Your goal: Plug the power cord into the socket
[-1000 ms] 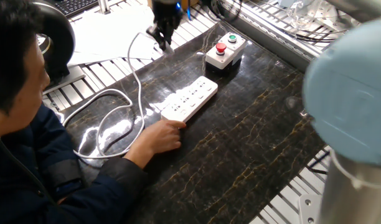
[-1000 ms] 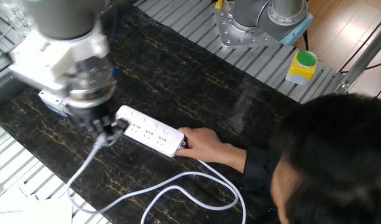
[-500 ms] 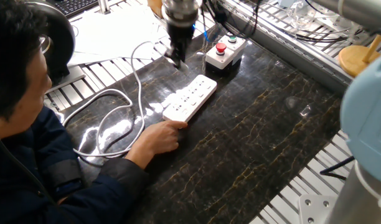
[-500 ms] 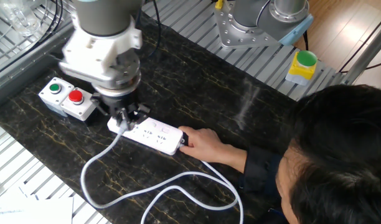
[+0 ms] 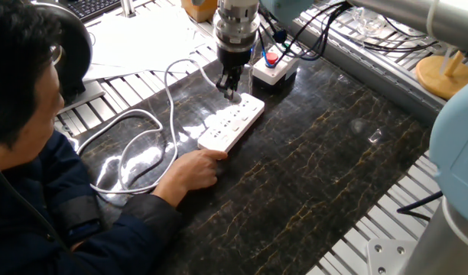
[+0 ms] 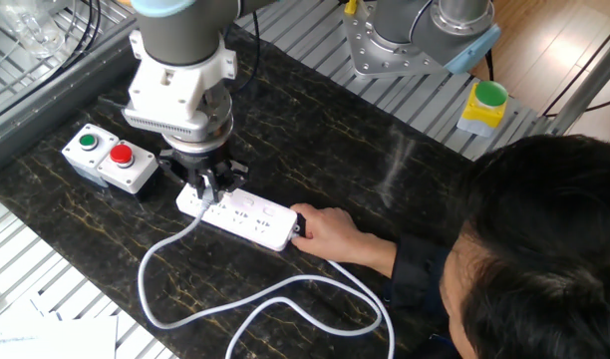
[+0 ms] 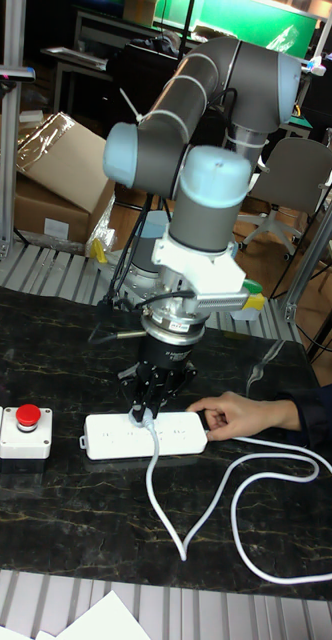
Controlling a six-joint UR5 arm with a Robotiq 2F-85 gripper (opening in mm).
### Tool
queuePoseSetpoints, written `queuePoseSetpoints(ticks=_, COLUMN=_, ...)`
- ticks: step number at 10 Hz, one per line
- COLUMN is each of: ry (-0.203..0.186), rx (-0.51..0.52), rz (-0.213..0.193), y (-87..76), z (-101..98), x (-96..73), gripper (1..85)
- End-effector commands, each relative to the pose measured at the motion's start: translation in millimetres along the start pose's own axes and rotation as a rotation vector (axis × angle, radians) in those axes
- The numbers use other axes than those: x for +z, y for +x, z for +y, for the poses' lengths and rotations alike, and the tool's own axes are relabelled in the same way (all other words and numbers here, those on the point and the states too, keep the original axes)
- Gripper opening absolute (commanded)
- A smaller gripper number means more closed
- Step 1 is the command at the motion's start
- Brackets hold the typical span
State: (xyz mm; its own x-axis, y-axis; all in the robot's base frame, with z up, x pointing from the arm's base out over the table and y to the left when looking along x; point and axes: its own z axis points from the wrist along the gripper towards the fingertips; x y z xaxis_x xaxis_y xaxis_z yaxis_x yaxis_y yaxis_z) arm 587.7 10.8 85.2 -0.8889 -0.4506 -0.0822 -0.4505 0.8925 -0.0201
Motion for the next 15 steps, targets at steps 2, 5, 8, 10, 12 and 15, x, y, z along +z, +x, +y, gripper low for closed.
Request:
queuePoseSetpoints(ticks=2, ry=-0.011, rx=0.013, rz=-0.013, y=2.0, z=1.5, x=9.7, gripper=1.7)
queuePoseSetpoints(ticks=5, ry=-0.019, rx=0.006, rz=-0.012, y=6.5, z=1.3, x=12.6, gripper=1.7)
queuePoseSetpoints(ticks=8, ry=-0.029, rx=0.009, rz=-0.015, y=7.1, z=0.5, x=14.2, gripper=1.7)
queuePoseSetpoints(ticks=10, ry=-0.047, rx=0.007, rz=-0.016, y=7.2, z=3.0, x=15.5, gripper=1.7)
queuePoseSetpoints(ticks=12, ry=-0.089, rx=0.022, rz=-0.008, y=8.8, z=13.2, x=15.9, gripper=1.7)
queuePoseSetpoints(ticks=15, ry=-0.07, rx=-0.014, rz=0.004, y=12.5, z=6.7, x=15.7, gripper=1.7)
